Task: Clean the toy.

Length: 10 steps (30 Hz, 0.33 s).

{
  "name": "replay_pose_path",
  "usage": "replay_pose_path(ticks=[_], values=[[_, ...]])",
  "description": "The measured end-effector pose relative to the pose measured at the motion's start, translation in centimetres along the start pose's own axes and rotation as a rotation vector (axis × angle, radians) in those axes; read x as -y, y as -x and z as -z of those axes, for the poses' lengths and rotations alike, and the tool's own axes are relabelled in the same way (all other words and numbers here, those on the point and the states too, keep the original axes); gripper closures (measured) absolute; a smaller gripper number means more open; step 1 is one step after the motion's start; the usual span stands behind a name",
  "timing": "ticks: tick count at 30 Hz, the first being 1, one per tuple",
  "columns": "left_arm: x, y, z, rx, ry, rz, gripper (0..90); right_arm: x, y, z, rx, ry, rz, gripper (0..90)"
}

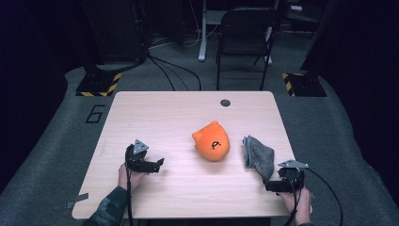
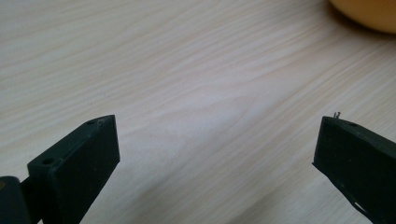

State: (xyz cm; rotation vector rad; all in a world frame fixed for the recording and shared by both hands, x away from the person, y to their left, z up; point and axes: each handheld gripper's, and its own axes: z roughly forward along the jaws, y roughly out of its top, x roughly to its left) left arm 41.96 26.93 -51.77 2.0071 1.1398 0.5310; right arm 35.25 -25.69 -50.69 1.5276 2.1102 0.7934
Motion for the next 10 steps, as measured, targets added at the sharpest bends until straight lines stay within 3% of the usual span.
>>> replay_pose_path(ticks=[5, 8, 10], values=[[0.5, -0.5, -1.2, 0.004, -0.066, -0.007, 0.2, 0.7, 0.7, -0.7, 0.018, -0.036, -0.016, 0.0], [0.4, -0.5, -1.2, -0.004, -0.061, -0.018, 0.5, 0.9, 0.9, -1.0, 0.01, -0.044, -0.018, 0.0], [0.4, -0.5, -1.2, -0.011, -0.082, -0.044, 0.5, 0.9, 1.1, -1.1, 0.007, -0.039, -0.016, 0.0]])
